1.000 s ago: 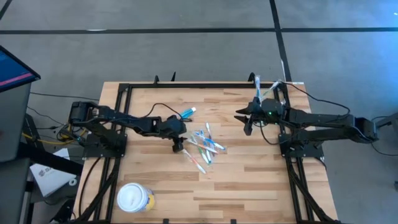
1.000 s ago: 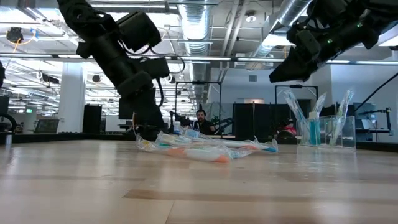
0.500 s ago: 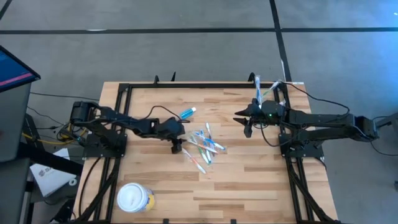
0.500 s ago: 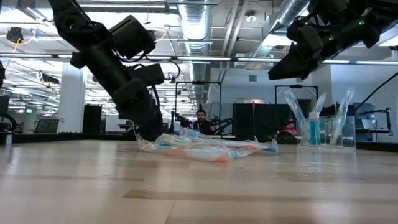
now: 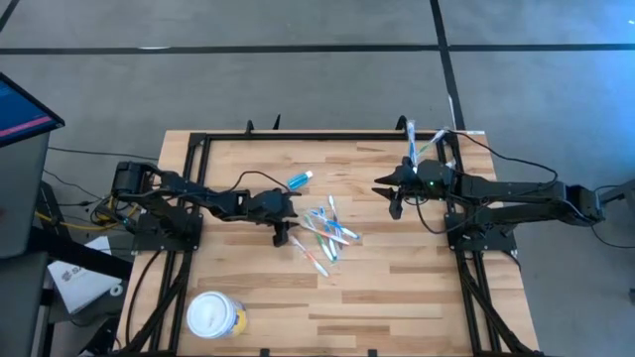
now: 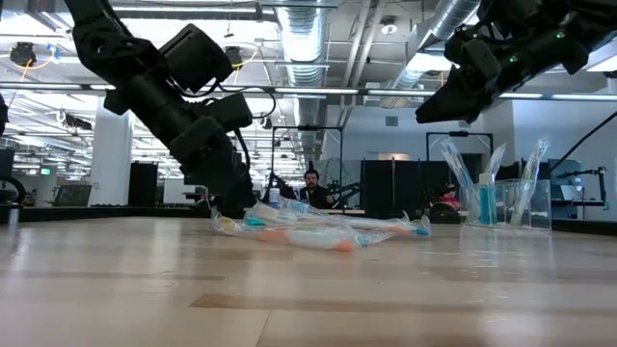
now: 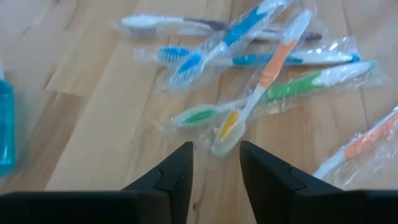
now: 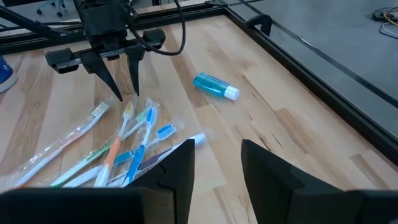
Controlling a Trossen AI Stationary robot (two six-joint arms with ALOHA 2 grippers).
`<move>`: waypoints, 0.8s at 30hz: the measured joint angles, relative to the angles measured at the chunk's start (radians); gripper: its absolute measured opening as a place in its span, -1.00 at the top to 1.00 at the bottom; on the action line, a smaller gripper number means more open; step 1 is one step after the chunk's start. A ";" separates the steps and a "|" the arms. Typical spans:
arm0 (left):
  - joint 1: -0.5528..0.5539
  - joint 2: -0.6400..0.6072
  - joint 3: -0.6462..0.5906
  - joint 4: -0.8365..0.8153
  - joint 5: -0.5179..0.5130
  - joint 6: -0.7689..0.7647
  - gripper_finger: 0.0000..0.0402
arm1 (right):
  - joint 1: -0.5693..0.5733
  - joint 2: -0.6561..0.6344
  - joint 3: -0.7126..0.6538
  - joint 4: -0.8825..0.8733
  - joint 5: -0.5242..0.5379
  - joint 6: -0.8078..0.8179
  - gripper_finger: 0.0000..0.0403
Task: Pick & Place toothbrushing station
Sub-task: Put the orange toothbrush into the transparent organizer
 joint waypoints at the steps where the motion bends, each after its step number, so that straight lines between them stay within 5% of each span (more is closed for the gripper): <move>1: 0.000 0.000 0.000 0.003 0.000 0.000 0.43 | 0.000 0.000 0.000 0.000 0.000 0.000 0.39; 12: 0.004 0.001 0.000 0.008 0.000 0.000 0.97 | 0.000 0.000 0.000 0.000 0.000 0.000 0.39; 24: 0.003 -0.004 0.000 0.005 0.010 0.000 1.00 | 0.000 0.000 0.000 0.000 0.000 0.000 0.39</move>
